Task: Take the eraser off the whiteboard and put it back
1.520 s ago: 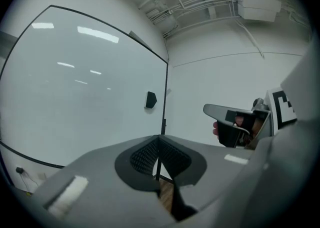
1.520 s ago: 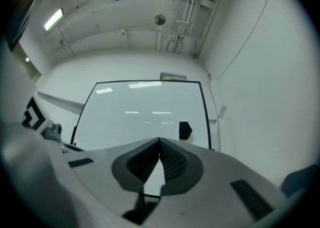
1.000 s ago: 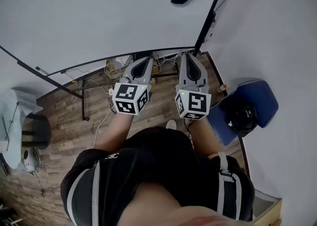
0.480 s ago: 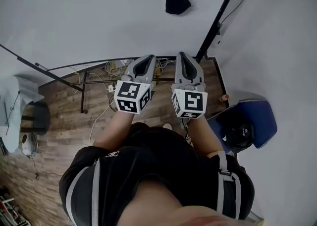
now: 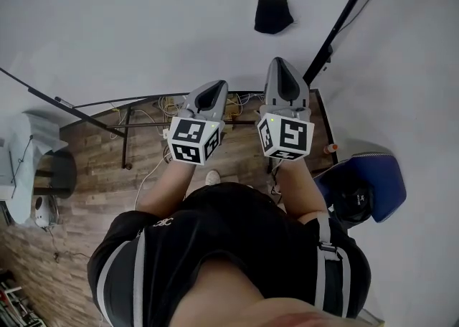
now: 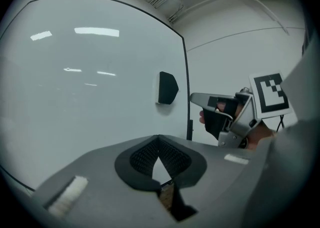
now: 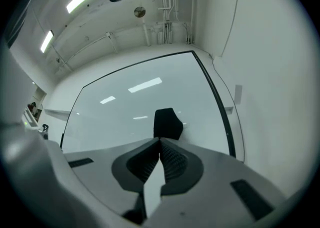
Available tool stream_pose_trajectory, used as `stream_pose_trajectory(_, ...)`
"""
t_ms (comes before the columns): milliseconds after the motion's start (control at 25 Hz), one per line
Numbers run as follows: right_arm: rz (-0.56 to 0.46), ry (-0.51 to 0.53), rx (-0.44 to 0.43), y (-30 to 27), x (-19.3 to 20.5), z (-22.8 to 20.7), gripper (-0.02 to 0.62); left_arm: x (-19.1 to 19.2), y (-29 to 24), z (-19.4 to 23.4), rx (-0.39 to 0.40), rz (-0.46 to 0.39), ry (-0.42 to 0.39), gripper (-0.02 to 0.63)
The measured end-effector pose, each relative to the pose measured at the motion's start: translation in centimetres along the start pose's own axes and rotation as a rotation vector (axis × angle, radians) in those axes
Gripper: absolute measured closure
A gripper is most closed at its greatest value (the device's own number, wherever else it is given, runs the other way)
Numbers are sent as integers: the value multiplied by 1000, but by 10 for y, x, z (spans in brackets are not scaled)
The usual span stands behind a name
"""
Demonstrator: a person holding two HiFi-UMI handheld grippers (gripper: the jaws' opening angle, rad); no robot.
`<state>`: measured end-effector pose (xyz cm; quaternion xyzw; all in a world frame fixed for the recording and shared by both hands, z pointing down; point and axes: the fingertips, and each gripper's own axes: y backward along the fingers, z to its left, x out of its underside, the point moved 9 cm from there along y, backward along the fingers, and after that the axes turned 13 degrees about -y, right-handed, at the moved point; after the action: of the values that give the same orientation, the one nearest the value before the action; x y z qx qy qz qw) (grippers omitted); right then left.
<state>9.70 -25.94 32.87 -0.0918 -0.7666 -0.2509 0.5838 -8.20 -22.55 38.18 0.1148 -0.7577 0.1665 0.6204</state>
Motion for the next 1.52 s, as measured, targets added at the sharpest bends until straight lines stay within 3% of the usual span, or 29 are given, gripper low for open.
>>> stream_pose_trajectory(360,-64,11,-2,-48,-27,1,578,6,-5,17,1,3,15,597)
stream_pose_trajectory(480,-62,9,-13,-60,-32,2,449,6,-4,23,-9,0,16,595)
stream_pose_trajectory(760,-1,21,38,-90,-35,0,358,7,-5,34,-27,-12,25,597)
stream_pose_trajectory(1000,95,80,63,-108,-24,4,348,9,-5,43,-37,-17,31,596)
stream_pose_trajectory(1240,87,67,101,-117,-26,3,348,11,-7,50,-25,-16,41,595)
stream_pose_trajectory(1520,73,71,88,-112,-25,0,353,7,-11,50,-5,-35,33,595)
